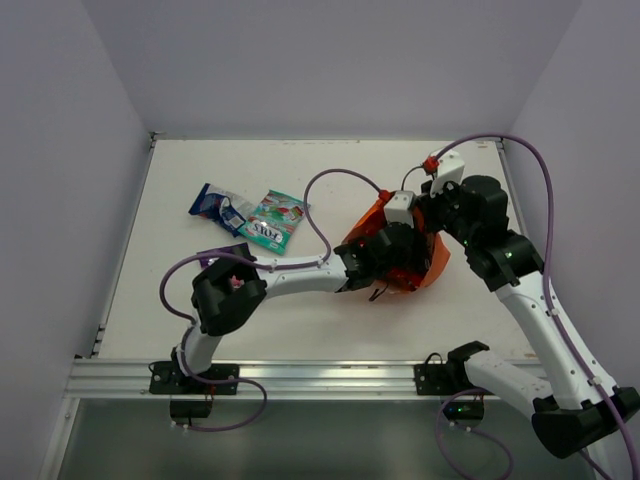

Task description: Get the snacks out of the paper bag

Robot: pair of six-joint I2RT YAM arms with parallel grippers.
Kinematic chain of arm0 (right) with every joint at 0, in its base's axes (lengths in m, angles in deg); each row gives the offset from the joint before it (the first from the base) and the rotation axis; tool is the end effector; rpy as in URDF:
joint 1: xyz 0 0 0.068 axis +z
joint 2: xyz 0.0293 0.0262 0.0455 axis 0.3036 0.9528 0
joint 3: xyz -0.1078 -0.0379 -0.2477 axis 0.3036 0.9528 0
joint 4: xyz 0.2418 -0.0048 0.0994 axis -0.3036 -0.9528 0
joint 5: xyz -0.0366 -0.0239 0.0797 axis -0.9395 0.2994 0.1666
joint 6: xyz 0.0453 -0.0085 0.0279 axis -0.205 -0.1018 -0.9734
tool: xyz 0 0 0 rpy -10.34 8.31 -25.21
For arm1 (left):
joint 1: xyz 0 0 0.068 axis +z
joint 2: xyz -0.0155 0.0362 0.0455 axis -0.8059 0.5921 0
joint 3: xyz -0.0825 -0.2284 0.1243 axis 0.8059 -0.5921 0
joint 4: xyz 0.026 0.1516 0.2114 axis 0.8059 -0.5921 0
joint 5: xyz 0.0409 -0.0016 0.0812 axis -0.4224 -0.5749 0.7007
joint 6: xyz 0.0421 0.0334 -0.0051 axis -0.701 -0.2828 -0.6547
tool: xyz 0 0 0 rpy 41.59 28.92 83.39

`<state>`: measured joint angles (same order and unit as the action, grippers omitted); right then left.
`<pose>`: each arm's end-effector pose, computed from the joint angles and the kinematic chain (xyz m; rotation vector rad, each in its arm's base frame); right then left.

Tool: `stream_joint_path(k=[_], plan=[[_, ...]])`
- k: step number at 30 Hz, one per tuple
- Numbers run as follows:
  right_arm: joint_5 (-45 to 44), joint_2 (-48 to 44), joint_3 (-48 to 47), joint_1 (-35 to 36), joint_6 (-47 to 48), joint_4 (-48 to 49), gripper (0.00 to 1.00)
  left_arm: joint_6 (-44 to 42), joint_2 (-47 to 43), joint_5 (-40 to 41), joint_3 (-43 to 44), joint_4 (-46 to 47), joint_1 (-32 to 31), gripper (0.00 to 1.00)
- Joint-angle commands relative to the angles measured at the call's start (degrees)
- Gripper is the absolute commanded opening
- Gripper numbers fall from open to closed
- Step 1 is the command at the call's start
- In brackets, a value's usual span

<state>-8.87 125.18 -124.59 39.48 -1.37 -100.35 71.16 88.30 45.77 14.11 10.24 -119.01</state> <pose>0.1908 0.0765 0.3894 -0.4710 1.8754 0.1872 0.2127 -0.4301 0.2414 0.1060 1.9729 -0.9162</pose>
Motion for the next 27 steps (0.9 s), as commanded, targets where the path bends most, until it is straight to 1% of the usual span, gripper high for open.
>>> stream_joint_path(k=[1,5,10,18,20,23,24,25,26,27], plan=[[2.70,-3.45,-1.85,1.23,-0.90,10.14,0.00,-0.95,-0.55,-0.20,-1.46,-2.19,0.37,0.00],[-0.20,-3.37,-0.79,1.22,-0.46,10.84,0.00,-2.61,-7.31,0.59,-5.59,-1.13,0.37,0.00],[-6.17,-3.19,0.26,1.14,-0.02,12.33,0.00,-6.82,-16.44,0.33,-8.32,0.88,0.37,0.00],[-13.74,-2.58,2.02,1.05,-0.02,13.74,0.00,-11.13,-26.30,-3.09,-8.50,-0.16,0.37,0.00],[-15.66,-2.57,2.81,1.05,-0.02,14.27,0.00,-12.54,-29.81,-2.93,-7.19,-2.00,0.37,0.00],[-16.99,-2.49,3.60,0.79,-0.20,14.88,0.00,-16.14,-35.00,-0.65,-4.99,-7.79,0.37,0.00],[-18.04,-2.49,3.69,0.61,-0.29,14.88,0.00,-17.81,-36.49,2.06,-4.81,-11.12,0.72,0.00],[-18.48,-2.49,3.78,0.61,-0.37,14.97,0.00,-18.95,-39.46,3.30,-4.64,-12.37,0.98,0.00],[-19.01,-2.49,3.87,0.52,-0.37,14.97,0.00,-19.75,-41.15,4.53,-4.63,-17.51,1.33,0.00],[-19.80,-2.66,3.87,0.35,-0.46,14.97,0.00,-20.71,-42.56,7.33,-4.72,-19.74,1.77,0.00]])
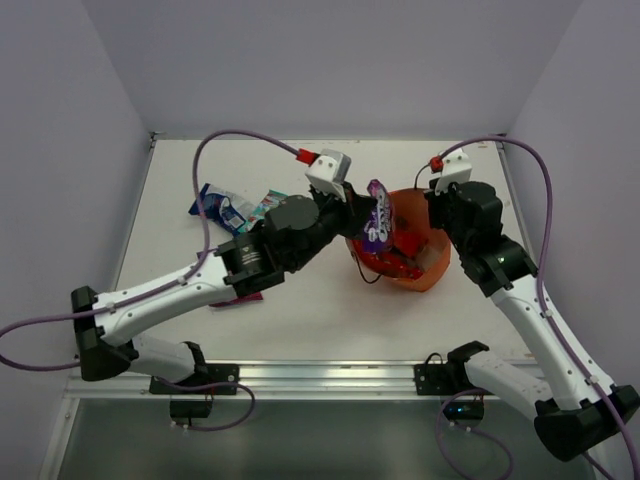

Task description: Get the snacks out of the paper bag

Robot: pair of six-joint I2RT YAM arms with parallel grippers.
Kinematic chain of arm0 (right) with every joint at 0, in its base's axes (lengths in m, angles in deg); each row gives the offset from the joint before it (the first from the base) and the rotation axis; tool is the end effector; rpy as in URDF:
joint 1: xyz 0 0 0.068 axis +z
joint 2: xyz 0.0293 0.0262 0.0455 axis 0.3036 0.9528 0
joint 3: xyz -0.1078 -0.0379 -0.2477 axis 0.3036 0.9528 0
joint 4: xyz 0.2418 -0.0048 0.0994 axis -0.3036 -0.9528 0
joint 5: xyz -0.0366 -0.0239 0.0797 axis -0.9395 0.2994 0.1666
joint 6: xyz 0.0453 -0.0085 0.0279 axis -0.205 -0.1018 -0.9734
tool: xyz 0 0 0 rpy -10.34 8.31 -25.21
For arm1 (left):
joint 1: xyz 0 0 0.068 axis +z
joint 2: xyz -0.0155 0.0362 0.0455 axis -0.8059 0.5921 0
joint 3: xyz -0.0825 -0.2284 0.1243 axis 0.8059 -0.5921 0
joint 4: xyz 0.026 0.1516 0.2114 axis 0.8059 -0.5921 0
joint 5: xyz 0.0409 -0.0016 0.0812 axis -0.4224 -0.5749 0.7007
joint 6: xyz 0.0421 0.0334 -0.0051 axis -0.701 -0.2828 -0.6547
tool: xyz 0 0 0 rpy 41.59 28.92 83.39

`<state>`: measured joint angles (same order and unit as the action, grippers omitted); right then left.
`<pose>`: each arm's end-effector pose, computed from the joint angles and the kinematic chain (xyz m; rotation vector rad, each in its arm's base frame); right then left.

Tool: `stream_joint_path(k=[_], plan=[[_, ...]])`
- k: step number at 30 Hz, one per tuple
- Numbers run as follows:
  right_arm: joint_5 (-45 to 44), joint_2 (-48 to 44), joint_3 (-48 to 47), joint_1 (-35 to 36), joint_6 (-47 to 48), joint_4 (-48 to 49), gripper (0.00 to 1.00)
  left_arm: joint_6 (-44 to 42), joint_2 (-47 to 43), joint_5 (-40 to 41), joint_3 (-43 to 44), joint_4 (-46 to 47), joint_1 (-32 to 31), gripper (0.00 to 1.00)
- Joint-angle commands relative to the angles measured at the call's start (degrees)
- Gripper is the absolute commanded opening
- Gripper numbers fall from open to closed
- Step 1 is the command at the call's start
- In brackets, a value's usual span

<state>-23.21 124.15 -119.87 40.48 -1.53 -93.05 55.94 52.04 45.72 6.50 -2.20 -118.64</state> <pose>0.1957 0.0729 0.3783 -0.2969 1.8332 -0.0254 0.1516 -0.2921 0.4193 0.2312 1.6732 -0.9291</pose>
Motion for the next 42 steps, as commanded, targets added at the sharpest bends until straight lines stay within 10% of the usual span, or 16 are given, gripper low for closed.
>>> stream_joint_path(k=[1,8,17,26,30,42], plan=[[-5.38,-1.63,-0.85,-0.75,-0.48,7.76,0.00,-6.03,-9.09,8.18,2.88,-9.24,2.53,0.00],[-3.54,-2.60,-0.77,-1.01,-1.45,7.94,0.00,-5.78,-18.34,10.31,-3.34,-26.91,9.04,0.00],[0.24,-3.74,0.82,-1.01,-2.42,8.90,0.00,-2.79,-13.88,3.63,-15.39,-24.84,13.27,0.00],[5.25,-4.36,0.11,-0.84,-2.16,7.59,0.00,-4.45,1.42,-2.43,-12.86,-21.55,15.82,0.48],[6.22,-4.19,0.20,-0.84,-1.54,7.67,0.00,-8.31,-0.59,-5.95,-5.58,-21.92,15.82,0.92],[6.04,-3.48,-1.47,-0.84,-0.05,8.03,0.00,-30.78,-2.89,-25.99,2.97,-19.02,8.29,0.91]])
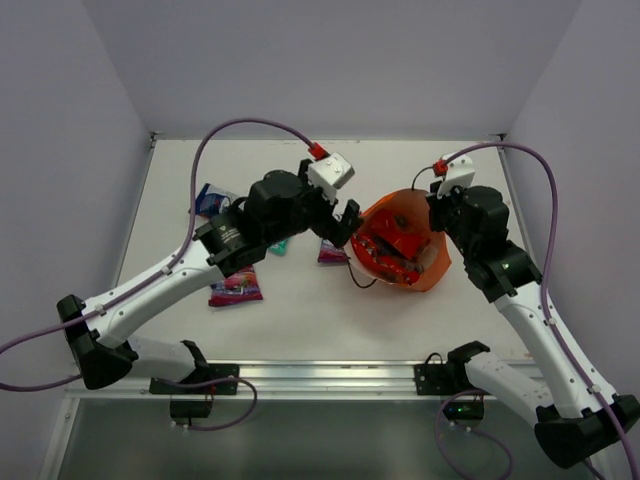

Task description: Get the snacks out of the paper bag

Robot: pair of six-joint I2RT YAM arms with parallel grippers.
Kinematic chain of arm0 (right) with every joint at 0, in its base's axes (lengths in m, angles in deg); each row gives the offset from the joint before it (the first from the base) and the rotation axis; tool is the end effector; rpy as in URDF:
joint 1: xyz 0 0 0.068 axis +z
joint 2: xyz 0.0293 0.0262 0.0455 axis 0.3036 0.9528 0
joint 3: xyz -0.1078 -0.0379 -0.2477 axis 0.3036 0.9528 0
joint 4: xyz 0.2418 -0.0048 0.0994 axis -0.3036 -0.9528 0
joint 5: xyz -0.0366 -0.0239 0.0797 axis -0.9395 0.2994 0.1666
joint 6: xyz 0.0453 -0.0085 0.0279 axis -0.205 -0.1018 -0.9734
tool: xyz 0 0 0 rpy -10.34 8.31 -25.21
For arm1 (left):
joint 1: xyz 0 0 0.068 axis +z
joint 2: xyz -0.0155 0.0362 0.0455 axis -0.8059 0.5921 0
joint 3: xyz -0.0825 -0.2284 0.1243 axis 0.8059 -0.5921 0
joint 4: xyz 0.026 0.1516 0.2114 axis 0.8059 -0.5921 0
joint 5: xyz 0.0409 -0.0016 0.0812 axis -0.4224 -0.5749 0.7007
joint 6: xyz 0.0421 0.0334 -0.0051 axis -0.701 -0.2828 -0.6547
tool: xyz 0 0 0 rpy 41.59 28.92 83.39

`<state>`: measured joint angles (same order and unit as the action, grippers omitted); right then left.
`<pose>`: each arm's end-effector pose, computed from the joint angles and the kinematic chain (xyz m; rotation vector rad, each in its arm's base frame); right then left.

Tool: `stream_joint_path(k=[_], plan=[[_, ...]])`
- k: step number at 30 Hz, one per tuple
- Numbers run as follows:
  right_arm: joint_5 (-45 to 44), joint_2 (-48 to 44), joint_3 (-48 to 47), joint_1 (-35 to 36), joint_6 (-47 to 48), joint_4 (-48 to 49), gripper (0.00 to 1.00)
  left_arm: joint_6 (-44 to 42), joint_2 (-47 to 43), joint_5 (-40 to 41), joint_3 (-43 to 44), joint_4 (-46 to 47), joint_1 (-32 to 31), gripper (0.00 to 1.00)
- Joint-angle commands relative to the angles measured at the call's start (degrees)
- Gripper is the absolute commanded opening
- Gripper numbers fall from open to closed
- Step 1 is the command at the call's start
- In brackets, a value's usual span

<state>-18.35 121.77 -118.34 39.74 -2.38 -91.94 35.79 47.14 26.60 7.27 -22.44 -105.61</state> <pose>0.1877 0.0699 0.3787 -0.3204 1.8006 0.0609 0.1858 -0.2338 0.4112 0.6866 1.7903 -0.6604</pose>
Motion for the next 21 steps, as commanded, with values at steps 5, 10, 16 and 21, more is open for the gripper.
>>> stream_joint_path(k=[5,10,16,21], plan=[[3.03,-1.80,-2.65,-0.18,1.77,6.21,0.00,-23.21,6.14,-15.64,3.70,1.23,-8.28,0.91],[4.97,-3.12,-1.86,-0.09,3.35,5.77,0.00,-32.98,8.60,-23.04,2.83,0.34,-8.28,0.86],[7.43,-3.74,-1.50,-0.09,4.06,5.68,0.00,-42.48,12.46,-22.69,3.08,-0.53,-8.28,0.83],[8.75,-4.00,-0.63,0.00,4.24,5.50,0.00,-44.07,18.18,-22.52,5.63,-2.47,-8.28,0.79]])
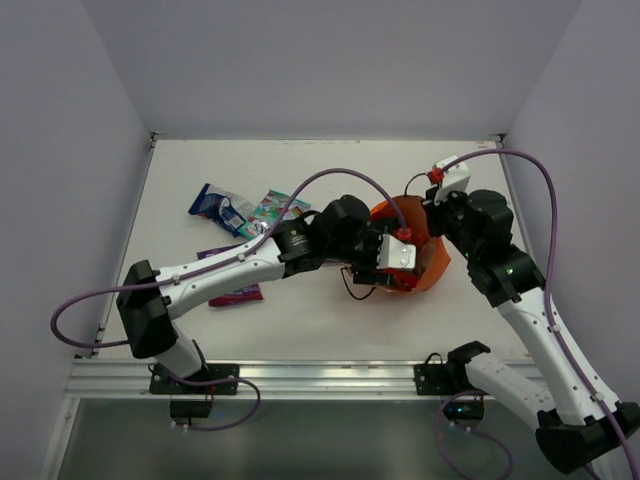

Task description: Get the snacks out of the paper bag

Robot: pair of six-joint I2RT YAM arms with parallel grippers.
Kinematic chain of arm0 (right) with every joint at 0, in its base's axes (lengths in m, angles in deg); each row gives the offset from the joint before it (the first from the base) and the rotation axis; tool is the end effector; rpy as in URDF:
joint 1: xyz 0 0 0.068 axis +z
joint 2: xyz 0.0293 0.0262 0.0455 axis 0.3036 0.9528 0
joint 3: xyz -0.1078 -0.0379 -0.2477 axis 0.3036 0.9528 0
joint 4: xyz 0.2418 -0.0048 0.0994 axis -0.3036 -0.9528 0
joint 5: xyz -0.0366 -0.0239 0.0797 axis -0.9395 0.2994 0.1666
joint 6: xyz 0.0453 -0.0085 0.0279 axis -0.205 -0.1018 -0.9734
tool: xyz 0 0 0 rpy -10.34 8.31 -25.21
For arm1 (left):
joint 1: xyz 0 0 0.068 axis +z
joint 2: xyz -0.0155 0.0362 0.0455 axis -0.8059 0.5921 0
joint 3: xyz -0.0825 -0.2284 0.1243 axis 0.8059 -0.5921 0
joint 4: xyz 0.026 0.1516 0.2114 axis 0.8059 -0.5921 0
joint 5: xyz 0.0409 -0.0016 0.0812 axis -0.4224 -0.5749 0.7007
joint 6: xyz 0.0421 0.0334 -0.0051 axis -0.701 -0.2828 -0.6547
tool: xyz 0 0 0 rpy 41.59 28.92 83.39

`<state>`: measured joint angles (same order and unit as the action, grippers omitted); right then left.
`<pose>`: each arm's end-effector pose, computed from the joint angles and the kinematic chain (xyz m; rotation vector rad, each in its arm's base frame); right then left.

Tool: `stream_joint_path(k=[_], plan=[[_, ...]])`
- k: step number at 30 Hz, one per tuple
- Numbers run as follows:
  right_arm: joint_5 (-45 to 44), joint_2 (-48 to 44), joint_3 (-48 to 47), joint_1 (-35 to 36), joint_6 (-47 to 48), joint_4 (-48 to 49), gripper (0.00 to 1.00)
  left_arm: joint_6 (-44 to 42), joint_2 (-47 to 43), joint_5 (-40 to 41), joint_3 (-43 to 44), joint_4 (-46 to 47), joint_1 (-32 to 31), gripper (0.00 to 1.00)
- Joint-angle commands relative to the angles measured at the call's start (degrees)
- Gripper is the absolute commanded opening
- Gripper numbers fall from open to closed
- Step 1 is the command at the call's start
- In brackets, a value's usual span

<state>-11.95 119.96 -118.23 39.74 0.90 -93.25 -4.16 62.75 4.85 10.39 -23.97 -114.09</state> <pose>0.1783 0.0704 0.3811 -0.4475 1.7709 0.1233 0.1719 -0.3254 0.3424 1.6804 1.3280 -0.6316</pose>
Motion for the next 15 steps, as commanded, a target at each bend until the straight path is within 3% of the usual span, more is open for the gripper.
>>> stream_joint_path(k=[1,10,15], plan=[[2.43,-2.18,-0.56,0.00,0.96,7.08,0.00,-3.94,3.19,-0.68,2.68,-0.07,0.20,0.79],[2.44,-2.80,0.23,0.43,1.92,7.34,0.00,-7.80,6.80,2.48,2.77,4.16,0.72,0.66],[2.44,-3.68,0.76,0.79,2.80,7.17,0.00,-10.00,4.52,-0.24,4.09,3.37,1.25,0.64]])
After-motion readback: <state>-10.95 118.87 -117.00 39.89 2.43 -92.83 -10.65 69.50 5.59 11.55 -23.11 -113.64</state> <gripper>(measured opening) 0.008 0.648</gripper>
